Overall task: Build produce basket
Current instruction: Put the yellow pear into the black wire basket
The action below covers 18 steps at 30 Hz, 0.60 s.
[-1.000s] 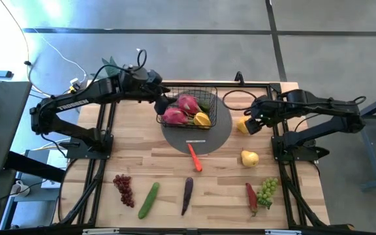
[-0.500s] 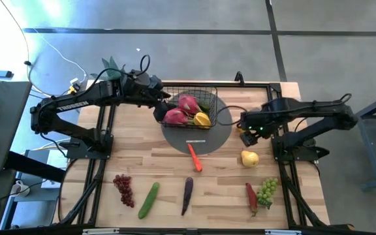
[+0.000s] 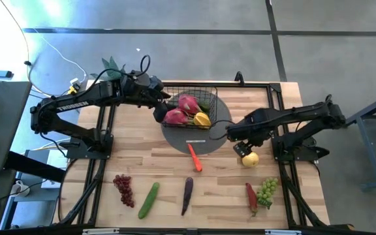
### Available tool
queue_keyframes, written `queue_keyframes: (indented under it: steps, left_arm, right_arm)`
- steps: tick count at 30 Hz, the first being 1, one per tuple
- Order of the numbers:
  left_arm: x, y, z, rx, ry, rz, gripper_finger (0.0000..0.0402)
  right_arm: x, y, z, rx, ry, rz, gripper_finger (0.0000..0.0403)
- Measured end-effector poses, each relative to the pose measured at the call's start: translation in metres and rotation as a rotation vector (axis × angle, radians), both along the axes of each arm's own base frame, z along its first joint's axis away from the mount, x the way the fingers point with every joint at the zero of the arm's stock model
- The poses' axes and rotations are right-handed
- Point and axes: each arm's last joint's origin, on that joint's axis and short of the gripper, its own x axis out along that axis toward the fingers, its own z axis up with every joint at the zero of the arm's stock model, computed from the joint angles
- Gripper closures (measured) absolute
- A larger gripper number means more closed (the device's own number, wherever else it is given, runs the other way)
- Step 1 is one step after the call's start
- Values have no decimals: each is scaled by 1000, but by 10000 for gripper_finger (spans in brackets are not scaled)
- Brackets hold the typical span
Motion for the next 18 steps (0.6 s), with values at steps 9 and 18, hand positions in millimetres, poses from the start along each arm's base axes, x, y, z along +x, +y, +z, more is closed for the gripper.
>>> queue_keyframes:
  steps: [9,18]
  left_arm:
    - [0,1,0,12,5,20,108]
    - [0,1,0,6,3,37,108]
  right_arm:
    - [-6,10,-36,3,-26,11,107]
    - [-4,-1,-65,15,-62,7,107]
